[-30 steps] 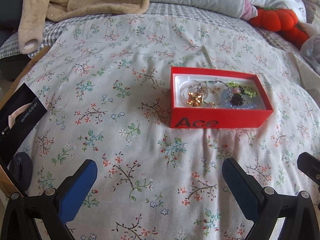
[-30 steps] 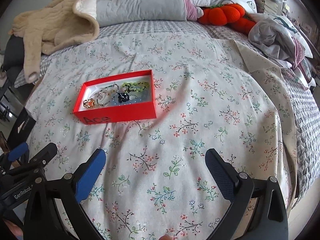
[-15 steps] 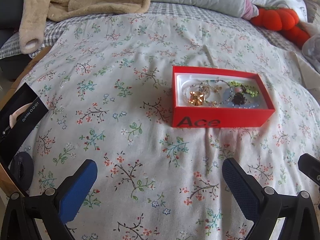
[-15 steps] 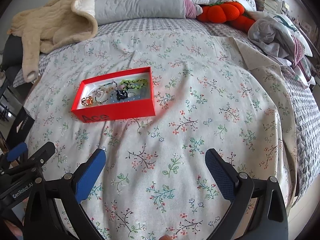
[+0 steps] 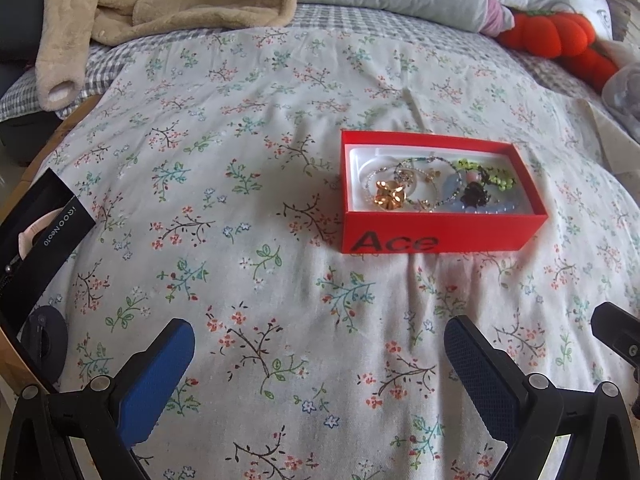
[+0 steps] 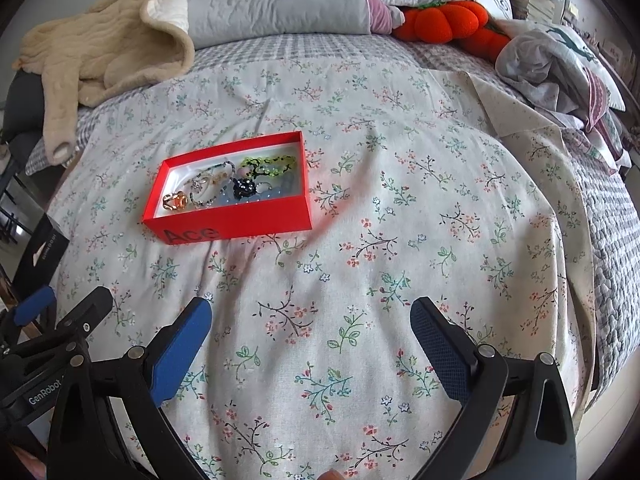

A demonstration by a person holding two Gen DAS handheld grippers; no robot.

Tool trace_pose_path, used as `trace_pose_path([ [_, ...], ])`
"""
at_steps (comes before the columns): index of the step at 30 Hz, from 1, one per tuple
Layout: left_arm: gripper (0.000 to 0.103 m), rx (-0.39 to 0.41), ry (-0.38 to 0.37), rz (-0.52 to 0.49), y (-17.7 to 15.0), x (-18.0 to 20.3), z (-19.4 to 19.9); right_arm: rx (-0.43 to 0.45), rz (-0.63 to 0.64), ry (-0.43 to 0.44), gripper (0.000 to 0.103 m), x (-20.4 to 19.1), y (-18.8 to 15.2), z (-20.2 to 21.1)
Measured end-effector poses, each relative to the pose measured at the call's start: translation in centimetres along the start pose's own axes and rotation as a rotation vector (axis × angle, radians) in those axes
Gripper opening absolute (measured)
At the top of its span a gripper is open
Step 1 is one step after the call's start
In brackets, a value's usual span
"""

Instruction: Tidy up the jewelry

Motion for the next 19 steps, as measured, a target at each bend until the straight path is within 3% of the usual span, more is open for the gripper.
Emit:
trace_pose_path([
  [19, 0.103, -0.020, 0.029, 0.005, 0.4, -0.4, -1.9, -0.022, 0.003, -0.003, 0.101, 0.3, 0.7, -2.3],
])
Point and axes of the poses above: each gripper's, at about its wrist camera, not at the fingertips, and z roughly against the way its jaws point, x to its right, y to its top, the point moved 9 cm from there along -z, roughly the way its jaws point, and after that the axes turned 13 degrees about -x, right-handed, at the moved point
